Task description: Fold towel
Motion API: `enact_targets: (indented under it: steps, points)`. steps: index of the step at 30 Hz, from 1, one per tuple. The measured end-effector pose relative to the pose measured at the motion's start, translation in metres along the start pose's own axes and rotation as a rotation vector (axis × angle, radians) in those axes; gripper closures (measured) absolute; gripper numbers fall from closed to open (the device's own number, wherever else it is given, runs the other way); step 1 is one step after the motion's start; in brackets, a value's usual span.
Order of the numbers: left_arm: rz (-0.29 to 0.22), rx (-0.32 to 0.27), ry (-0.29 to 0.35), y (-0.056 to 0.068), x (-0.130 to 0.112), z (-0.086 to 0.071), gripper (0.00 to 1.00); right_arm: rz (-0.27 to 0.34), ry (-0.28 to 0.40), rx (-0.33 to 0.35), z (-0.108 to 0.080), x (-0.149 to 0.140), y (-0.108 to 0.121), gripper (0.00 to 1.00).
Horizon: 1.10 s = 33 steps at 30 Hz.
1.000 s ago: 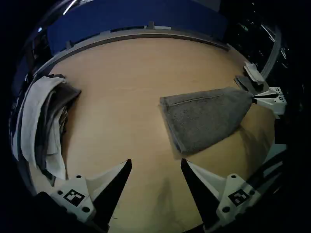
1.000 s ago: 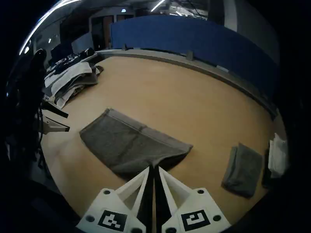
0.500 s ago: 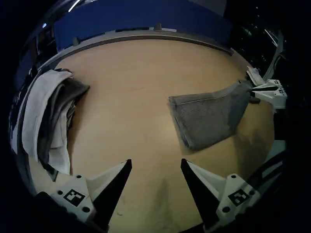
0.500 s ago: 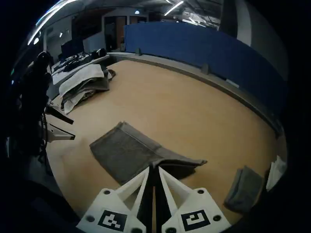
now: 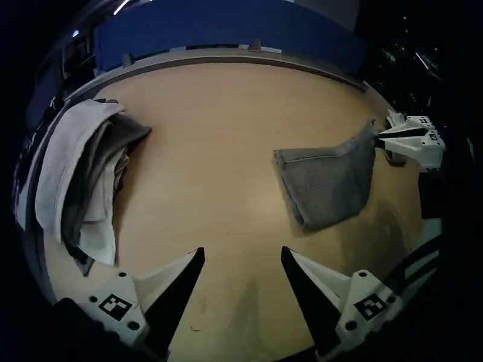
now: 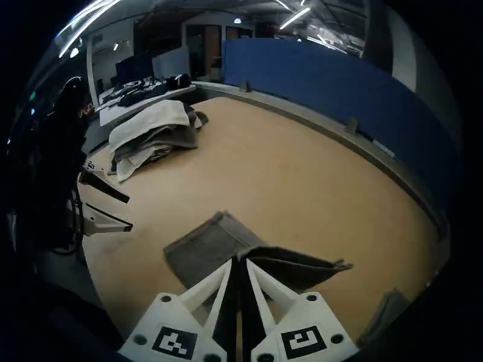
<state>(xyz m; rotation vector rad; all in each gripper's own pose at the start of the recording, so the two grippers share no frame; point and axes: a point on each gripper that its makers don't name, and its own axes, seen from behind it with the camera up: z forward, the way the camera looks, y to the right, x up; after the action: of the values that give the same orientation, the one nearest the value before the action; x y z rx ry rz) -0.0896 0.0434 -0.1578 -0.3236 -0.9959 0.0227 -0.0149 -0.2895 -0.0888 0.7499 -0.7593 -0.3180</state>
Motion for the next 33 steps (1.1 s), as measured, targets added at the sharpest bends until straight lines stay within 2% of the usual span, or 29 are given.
enact_targets:
  steps: [6,11,18,21,29,32,33]
  points:
    - [-0.022,0.005,0.005,-0.010,-0.004,-0.003,0.06,-0.036,-0.023,0.055,0.021,0.003,-0.029,0.98]
    - [-0.037,0.010,0.007,-0.017,-0.008,-0.005,0.06,-0.043,-0.054,0.101,0.045,-0.006,-0.053,0.98]
    - [-0.058,0.013,0.010,-0.021,-0.011,-0.003,0.06,-0.031,-0.113,0.163,0.079,-0.032,-0.085,0.98]
    - [-0.066,0.009,0.012,-0.021,-0.013,-0.002,0.06,-0.024,-0.135,0.172,0.087,-0.044,-0.091,0.98]
    - [-0.062,0.007,0.009,-0.021,-0.014,0.001,0.06,-0.002,-0.138,0.184,0.088,-0.047,-0.090,0.97]
    - [-0.058,0.007,0.008,-0.021,-0.014,0.001,0.06,0.002,-0.125,0.186,0.086,-0.045,-0.090,0.92]
    - [-0.057,0.007,0.008,-0.021,-0.013,0.001,0.06,0.003,-0.118,0.187,0.085,-0.043,-0.090,0.86]
